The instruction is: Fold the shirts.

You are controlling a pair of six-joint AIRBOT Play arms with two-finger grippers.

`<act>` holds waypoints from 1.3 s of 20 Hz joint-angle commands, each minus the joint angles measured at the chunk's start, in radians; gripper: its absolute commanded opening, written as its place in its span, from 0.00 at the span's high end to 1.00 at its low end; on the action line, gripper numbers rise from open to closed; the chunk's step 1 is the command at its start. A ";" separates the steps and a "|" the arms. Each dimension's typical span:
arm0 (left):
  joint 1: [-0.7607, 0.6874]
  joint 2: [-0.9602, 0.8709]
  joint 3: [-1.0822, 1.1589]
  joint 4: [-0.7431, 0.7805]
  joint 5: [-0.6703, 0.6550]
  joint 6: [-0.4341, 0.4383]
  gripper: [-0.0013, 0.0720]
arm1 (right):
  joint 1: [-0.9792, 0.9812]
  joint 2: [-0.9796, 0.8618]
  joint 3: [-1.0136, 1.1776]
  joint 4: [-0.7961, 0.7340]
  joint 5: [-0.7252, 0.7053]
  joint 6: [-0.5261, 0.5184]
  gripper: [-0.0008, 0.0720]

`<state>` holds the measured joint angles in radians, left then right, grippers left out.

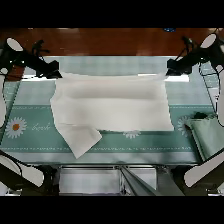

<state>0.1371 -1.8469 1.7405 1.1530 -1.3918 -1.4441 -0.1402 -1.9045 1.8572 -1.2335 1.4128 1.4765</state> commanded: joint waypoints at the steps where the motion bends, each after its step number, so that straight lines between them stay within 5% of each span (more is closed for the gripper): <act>1: -0.013 0.001 -0.098 0.082 -0.094 0.016 0.96 | -0.008 -0.001 -0.108 -0.030 0.071 -0.008 0.96; 7: -0.012 0.000 -0.169 0.064 -0.106 0.012 0.95 | 0.001 -0.001 -0.164 -0.056 0.054 -0.002 0.94; 8: -0.012 0.000 -0.169 0.060 -0.127 0.008 0.77 | 0.000 -0.001 -0.164 -0.060 0.056 0.022 0.69; 9: -0.010 0.001 -0.167 0.063 -0.159 0.008 0.44 | -0.002 0.003 -0.163 -0.060 0.068 0.021 0.42; 10: -0.004 0.006 -0.167 0.064 -0.195 0.008 0.29 | -0.009 0.016 -0.163 -0.069 0.082 0.031 0.43; 14: 0.050 0.113 -0.218 0.064 -0.259 0.005 0.29 | -0.085 0.150 -0.181 -0.195 0.095 0.076 0.43; 19: 0.219 0.515 -0.772 0.058 0.042 0.049 0.29 | -0.305 0.470 -0.614 -0.167 -0.111 0.099 0.43; 22: 0.347 0.731 -1.106 -0.077 0.118 0.060 0.29 | -0.379 0.666 -0.967 0.051 -0.299 -0.024 0.43; 26: 0.475 0.904 -1.378 -0.255 0.196 0.090 0.29 | -0.385 0.741 -1.134 0.366 -0.301 -0.225 0.43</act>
<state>0.5304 -1.0687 0.5648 1.0191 -1.2736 -1.3754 -0.5056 -1.2366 0.8650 -1.0840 1.1584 1.3857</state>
